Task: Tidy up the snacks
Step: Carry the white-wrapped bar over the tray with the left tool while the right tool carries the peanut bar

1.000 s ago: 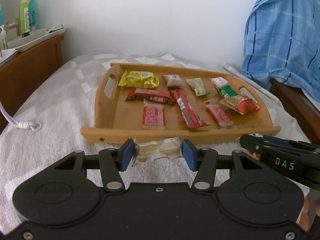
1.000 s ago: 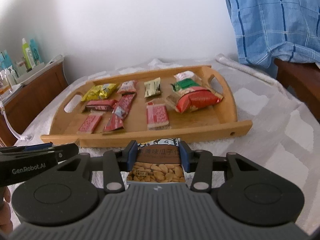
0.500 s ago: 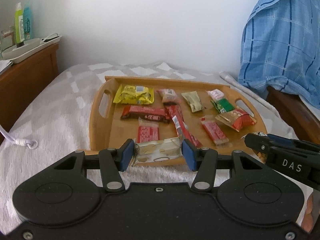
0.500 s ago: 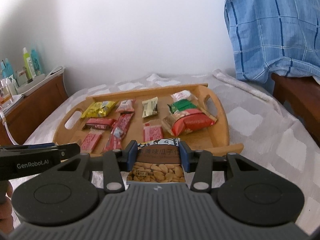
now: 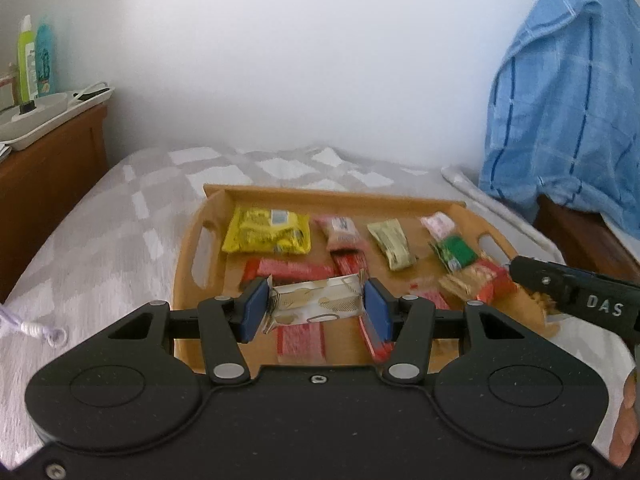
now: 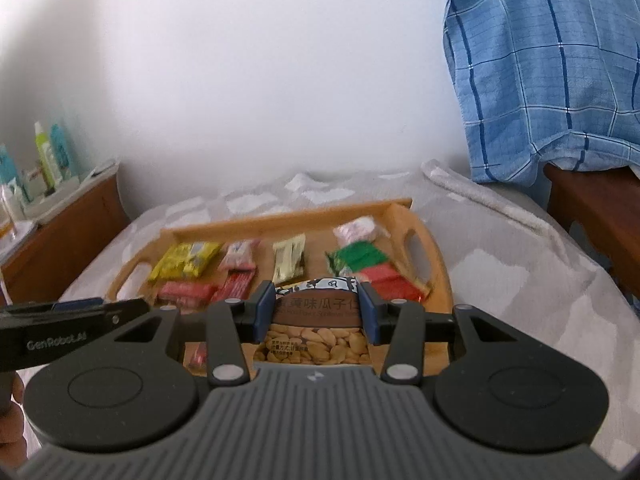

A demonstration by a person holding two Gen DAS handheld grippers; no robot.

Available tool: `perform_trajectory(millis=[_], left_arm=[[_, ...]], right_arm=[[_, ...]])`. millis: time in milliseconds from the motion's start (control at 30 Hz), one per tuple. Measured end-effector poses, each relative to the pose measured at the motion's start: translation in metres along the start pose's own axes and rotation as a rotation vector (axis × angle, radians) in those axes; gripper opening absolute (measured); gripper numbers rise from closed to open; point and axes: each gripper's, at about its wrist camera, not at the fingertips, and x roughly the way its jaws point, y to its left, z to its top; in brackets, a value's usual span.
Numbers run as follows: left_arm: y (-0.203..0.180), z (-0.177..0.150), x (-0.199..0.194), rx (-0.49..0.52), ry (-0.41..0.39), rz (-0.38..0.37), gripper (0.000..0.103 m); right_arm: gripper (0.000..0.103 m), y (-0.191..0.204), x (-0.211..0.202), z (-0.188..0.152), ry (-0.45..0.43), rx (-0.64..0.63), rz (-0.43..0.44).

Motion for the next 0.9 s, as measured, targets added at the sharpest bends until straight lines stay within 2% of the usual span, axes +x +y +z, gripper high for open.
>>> perform_trajectory(millis=[333, 467, 600, 900], left_arm=[[0.018, 0.035, 0.03, -0.042, 0.017, -0.004, 0.05], [0.023, 0.035, 0.044, -0.042, 0.043, 0.006, 0.05], [0.027, 0.03, 0.055, -0.034, 0.063, 0.027, 0.05], [0.034, 0.018, 0.071, -0.026, 0.103, 0.052, 0.051]], right_arm=[[0.049, -0.01, 0.026, 0.035, -0.001, 0.01, 0.031], [0.049, -0.007, 0.041, 0.041, 0.03, 0.003, 0.048], [0.049, -0.006, 0.06, 0.045, 0.077, 0.048, 0.081], [0.049, 0.008, 0.085, 0.031, 0.144, 0.049, 0.145]])
